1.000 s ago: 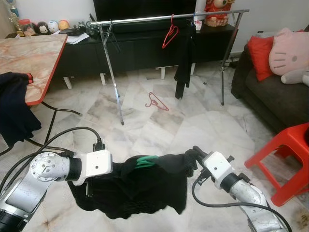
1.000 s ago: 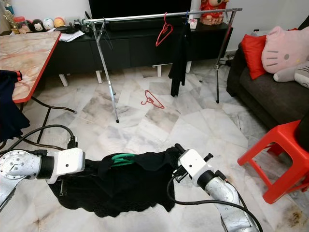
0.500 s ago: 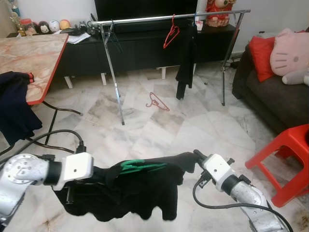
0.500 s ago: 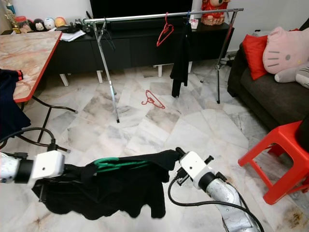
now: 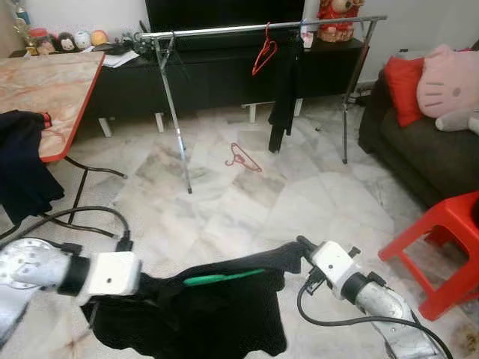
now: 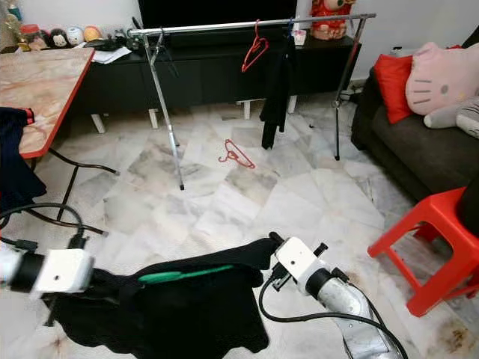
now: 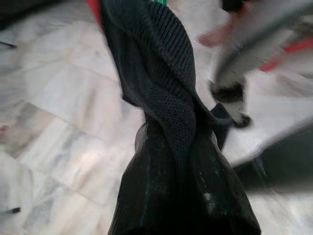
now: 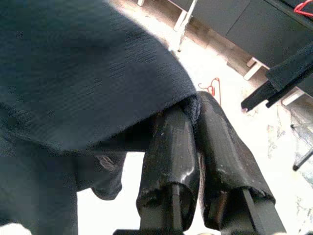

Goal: Hang hanger

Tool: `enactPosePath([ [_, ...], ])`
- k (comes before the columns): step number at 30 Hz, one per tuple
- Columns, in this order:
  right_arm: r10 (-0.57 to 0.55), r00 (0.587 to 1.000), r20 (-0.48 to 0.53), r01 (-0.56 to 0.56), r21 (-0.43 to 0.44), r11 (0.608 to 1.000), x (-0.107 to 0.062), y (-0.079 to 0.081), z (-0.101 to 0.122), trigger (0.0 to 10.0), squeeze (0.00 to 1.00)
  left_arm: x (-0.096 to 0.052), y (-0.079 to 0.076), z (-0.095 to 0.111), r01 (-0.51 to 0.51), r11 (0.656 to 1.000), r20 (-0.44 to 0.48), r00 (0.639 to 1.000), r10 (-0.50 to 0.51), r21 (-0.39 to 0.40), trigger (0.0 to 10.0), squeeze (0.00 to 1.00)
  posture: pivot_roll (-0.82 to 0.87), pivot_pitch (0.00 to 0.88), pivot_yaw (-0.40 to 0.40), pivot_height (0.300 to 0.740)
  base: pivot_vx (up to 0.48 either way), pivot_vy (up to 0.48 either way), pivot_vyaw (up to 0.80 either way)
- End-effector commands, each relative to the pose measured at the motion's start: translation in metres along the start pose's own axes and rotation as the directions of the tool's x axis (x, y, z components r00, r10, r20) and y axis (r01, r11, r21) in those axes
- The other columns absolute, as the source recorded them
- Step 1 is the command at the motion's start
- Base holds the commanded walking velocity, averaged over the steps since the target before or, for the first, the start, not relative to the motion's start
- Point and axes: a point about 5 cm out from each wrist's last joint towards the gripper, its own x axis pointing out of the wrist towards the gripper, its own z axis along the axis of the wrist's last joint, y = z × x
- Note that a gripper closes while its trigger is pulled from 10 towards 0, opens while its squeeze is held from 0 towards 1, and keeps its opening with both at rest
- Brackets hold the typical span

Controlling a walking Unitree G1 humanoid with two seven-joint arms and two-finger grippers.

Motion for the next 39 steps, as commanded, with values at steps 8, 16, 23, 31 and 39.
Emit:
enactPosePath([
  [8,-0.026,0.999,-0.045,0.025,-0.022,0.999,-0.007,-0.012,-0.009,0.0,0.0,-0.016,-0.011,0.016,0.123,0.991,0.128,0.985,-0.117,-0.045,10.0,0.0,-0.06,0.006,-0.034,0.74,0.0,0.0,0.0],
  [16,-0.022,0.999,-0.042,0.021,-0.019,1.0,-0.003,-0.011,-0.008,0.0,0.0,-0.013,-0.011,0.036,0.163,0.985,0.29,0.947,-0.142,-0.051,10.0,0.0,-0.06,0.0,-0.034,0.74,0.0,0.0,0.0],
  [23,-0.009,0.998,-0.061,0.008,-0.015,1.0,-0.007,-0.01,-0.014,0.0,0.0,-0.024,-0.012,0.035,0.187,0.982,0.237,0.956,-0.174,-0.031,10.0,0.0,-0.06,0.0,-0.035,0.74,0.0,0.0,0.0],
  [31,-0.003,0.996,-0.091,0.003,0.002,1.0,-0.012,-0.007,-0.024,0.0,0.0,-0.043,-0.013,0.029,0.175,0.982,0.188,0.969,-0.158,-0.076,10.0,0.0,-0.06,0.0,-0.036,0.74,0.0,0.0,0.0],
  [39,0.006,0.994,-0.108,-0.006,-0.002,1.0,-0.015,-0.009,-0.029,0.0,0.0,-0.059,-0.016,0.031,0.194,0.976,0.201,0.965,-0.171,-0.102,10.0,0.0,-0.04,0.006,-0.04,0.74,0.0,0.0,0.0],
])
